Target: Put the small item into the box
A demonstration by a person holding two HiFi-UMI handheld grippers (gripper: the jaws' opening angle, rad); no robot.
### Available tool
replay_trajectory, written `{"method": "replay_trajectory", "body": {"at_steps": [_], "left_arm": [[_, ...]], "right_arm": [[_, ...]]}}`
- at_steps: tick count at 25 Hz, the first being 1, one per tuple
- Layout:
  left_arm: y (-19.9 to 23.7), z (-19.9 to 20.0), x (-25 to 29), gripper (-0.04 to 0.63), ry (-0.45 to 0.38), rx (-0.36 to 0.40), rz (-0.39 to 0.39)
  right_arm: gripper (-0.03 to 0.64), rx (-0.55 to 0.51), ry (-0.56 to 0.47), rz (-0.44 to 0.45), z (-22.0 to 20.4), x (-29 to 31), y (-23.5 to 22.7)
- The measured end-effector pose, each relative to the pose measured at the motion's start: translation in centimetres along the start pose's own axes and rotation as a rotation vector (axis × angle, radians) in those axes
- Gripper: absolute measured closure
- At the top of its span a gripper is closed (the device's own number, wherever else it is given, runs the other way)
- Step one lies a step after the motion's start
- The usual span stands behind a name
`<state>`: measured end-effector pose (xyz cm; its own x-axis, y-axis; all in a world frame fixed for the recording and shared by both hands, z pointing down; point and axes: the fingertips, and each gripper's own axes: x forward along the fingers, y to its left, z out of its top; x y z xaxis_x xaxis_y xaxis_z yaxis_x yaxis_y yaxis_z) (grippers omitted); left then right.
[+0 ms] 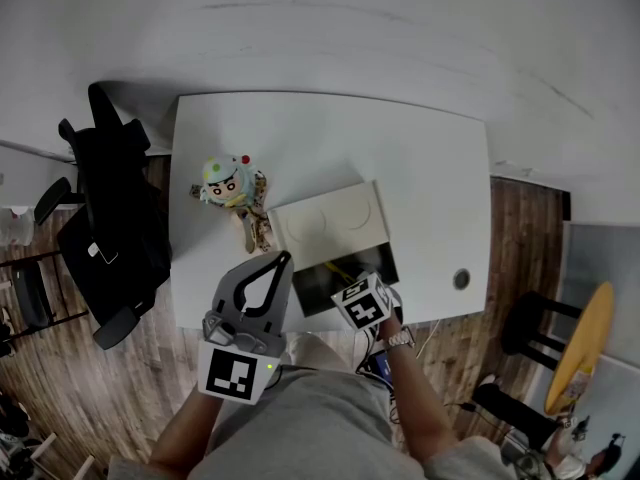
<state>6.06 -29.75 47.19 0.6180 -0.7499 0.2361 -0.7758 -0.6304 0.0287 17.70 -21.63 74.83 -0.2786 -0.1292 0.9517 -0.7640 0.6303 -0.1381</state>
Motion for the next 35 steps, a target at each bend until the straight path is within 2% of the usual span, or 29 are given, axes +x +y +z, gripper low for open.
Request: {"method": "replay_trajectory", "body": {"at_steps": [5, 9, 25, 30, 35], "left_arm": [[-0.1, 0.1, -0.2, 0.565, -0.004, -0.001, 0.004], [-0.5, 0.3, -0.4, 0.565, -0.009, 0.001, 0.003], [-3.7, 1.4, -2.1, 0.565, -0.036, 0.034, -0.006], [-5.3, 1.2, -3.2, 0.565, -0.03, 0.004, 0.002], [-6.7, 1.4, -4.4, 0.565, -0.039, -0.023, 0.019]], "right_arm": [[0.515, -0.006, -0.045, -0.012, 0.7, -0.7, 0.0], [0.563, 0.004, -0.117, -0.044, 1.4, -1.8, -1.0], [0.583, 0.052, -0.316, 0.002, 2.2, -6.9, -0.7], [0.583, 0.087, -0.395, 0.037, 2.1, -9.3, 0.0], [0.583, 0.09, -0.456, 0.031, 1.7, -11.8, 0.6]]}}
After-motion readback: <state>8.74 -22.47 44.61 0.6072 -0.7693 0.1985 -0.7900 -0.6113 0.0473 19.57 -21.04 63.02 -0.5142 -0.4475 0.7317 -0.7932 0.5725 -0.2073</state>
